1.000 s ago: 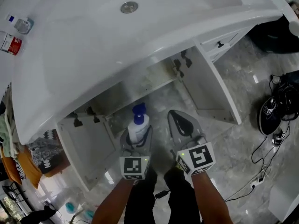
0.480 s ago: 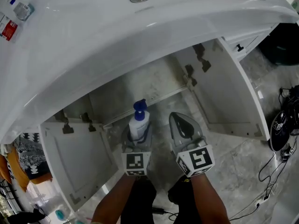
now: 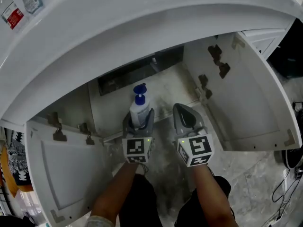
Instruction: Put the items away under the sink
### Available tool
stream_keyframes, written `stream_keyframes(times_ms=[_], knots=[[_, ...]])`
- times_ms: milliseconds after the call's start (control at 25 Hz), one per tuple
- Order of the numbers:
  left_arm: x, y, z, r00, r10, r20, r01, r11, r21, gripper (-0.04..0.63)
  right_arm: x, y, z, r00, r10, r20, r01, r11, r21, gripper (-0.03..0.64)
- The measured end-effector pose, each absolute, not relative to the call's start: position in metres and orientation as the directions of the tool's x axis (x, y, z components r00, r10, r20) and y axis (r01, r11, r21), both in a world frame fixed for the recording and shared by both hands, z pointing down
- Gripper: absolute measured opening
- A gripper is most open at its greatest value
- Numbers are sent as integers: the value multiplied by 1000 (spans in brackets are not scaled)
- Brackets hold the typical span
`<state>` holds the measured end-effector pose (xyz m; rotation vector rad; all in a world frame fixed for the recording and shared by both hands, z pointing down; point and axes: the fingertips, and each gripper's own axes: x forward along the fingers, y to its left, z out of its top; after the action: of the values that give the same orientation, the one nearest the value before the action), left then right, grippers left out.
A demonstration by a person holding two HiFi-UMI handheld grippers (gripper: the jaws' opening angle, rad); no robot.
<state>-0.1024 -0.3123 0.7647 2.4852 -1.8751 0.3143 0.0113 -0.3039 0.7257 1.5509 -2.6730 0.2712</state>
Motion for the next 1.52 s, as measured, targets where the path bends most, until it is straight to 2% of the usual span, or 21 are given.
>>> stream_keyframes(times_ms=[120, 320, 480, 680, 800, 920, 1040, 1200, 1320, 1520], knots=[[-116, -327, 786, 234, -955, 180, -959, -258, -119, 213, 10, -307, 750, -504, -854, 127, -863, 490, -127, 0], [-128, -345, 818, 215, -938, 273, -967, -243, -74, 213, 7, -299, 765, -521, -843, 136, -853, 512, -98, 0], [-136, -353, 844, 182, -890, 419, -967, -239, -89, 213, 10, -291, 759, -529, -838, 137, -849, 524, -70, 0], [-147, -355, 884, 129, -774, 620, -961, -251, -113, 213, 23, -288, 754, -518, -846, 122, -855, 516, -56, 0], [-150, -353, 902, 123, -717, 687, -958, -267, -107, 215, 28, -290, 749, -507, -856, 104, -862, 502, -70, 0], [-153, -356, 902, 127, -705, 698, -962, -259, -86, 220, 24, -289, 750, -515, -850, 106, -857, 511, -66, 0], [-154, -360, 901, 150, -686, 712, -964, -260, -48, 299, 20, -287, 753, -523, -845, 113, -852, 521, -51, 0], [-161, -358, 904, 158, -686, 711, -975, -223, 1, 298, 16, -286, 753, -531, -840, 111, -847, 528, -52, 0], [-169, -356, 901, 139, -717, 683, -979, -204, -15, 384, 14, -287, 751, -534, -840, 101, -846, 531, -52, 0], [-174, -353, 881, 126, -796, 592, -984, -174, -24, 390, 9, -289, 743, -538, -839, 80, -843, 535, -61, 0]])
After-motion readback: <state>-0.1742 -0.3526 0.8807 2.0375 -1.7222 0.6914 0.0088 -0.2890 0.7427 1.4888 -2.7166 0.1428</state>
